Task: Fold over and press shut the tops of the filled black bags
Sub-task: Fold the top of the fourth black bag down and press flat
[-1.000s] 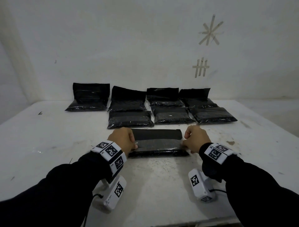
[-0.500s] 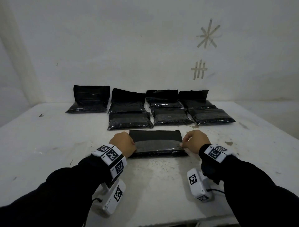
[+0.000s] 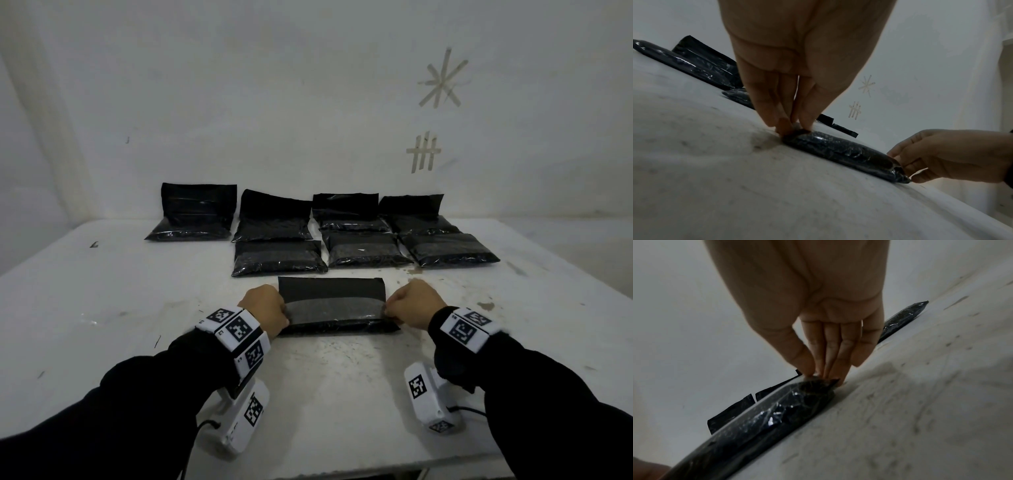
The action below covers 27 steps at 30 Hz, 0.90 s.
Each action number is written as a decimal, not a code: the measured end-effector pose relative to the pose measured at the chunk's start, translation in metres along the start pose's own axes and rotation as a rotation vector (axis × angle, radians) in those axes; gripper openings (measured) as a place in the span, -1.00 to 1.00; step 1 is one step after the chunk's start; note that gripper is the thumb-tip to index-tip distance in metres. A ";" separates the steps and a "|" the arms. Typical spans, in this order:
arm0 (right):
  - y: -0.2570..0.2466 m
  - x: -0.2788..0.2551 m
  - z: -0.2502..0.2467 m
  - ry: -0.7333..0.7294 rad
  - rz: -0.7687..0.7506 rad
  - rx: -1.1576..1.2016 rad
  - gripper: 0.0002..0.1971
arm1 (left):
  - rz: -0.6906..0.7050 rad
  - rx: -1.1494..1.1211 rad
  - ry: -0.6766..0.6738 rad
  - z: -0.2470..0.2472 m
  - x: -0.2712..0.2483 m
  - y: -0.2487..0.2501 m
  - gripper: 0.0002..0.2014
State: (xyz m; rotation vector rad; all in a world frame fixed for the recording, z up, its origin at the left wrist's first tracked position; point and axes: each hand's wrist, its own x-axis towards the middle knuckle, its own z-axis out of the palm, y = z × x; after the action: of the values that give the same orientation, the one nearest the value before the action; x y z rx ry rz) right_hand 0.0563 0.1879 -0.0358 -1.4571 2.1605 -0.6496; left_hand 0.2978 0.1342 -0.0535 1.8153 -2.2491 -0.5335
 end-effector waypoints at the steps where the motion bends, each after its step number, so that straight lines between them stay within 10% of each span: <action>1: 0.000 -0.001 -0.002 -0.022 0.013 0.024 -0.85 | -0.003 0.001 -0.002 0.000 0.000 0.000 -0.75; 13: 0.003 0.001 0.005 0.021 -0.030 -0.049 -0.57 | 0.005 0.087 -0.016 0.000 -0.003 0.007 -0.78; 27: -0.015 0.003 0.010 -0.068 -0.154 -0.252 -0.80 | -0.015 0.126 -0.102 -0.004 -0.009 0.028 -0.72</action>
State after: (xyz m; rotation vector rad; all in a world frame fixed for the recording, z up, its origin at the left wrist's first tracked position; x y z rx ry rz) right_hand 0.0722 0.1789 -0.0344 -1.7630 2.1527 -0.3817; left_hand 0.2762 0.1469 -0.0381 1.9059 -2.3881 -0.5081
